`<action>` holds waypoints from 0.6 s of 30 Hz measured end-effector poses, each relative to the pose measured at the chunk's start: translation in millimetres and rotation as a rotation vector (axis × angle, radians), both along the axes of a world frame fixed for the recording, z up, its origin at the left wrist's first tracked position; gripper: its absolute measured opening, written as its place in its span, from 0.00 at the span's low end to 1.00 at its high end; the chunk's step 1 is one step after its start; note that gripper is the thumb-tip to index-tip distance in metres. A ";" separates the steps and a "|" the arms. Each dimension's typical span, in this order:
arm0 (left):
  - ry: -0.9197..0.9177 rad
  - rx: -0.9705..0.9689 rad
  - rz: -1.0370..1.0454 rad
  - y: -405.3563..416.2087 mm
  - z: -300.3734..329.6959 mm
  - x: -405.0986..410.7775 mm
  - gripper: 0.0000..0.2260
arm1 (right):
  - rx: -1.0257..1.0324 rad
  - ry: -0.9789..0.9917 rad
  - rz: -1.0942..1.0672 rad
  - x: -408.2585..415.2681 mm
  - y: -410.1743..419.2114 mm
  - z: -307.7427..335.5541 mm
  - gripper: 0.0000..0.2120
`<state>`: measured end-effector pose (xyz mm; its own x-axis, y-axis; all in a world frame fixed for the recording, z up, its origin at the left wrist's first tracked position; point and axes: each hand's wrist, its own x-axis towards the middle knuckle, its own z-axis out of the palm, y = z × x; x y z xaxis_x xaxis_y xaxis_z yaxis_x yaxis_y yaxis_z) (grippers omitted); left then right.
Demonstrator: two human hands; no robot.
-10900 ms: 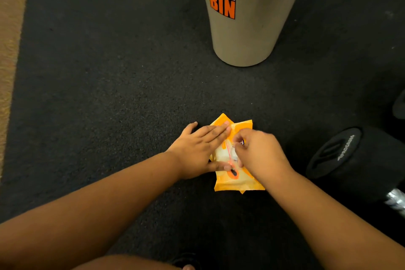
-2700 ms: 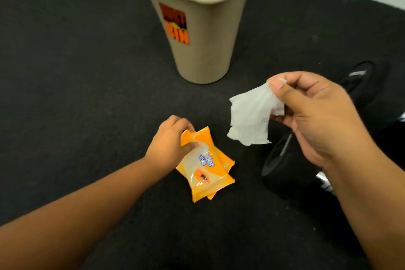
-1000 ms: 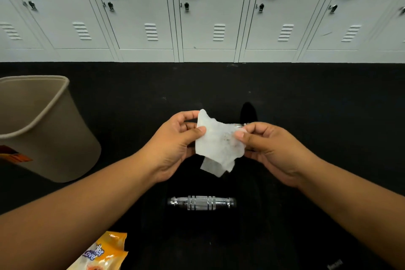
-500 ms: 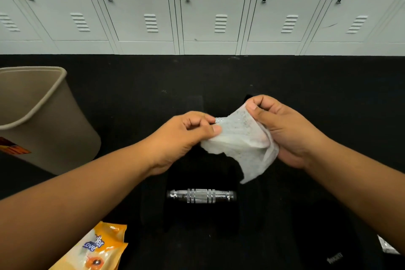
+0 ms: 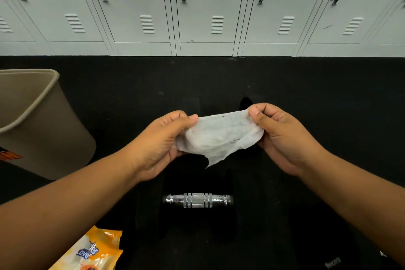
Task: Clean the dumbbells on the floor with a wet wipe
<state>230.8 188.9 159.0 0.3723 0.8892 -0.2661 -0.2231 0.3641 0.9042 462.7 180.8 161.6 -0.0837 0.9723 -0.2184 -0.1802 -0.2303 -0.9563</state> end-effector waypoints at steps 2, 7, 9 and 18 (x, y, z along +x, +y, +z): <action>-0.003 -0.003 -0.023 0.9 0.6 -4.6 0.11 | -0.004 0.075 0.046 0.3 -1.0 -2.5 0.07; 0.115 0.105 -0.079 -1.2 3.8 -4.5 0.07 | -0.071 -0.053 0.160 1.4 1.3 0.6 0.10; 0.185 0.179 -0.081 -1.2 4.2 0.5 0.10 | -0.016 -0.333 0.208 -4.0 2.6 2.0 0.12; -0.009 0.021 -0.037 -3.1 5.7 7.8 0.12 | 0.113 -0.243 0.322 -26.7 1.7 6.1 0.11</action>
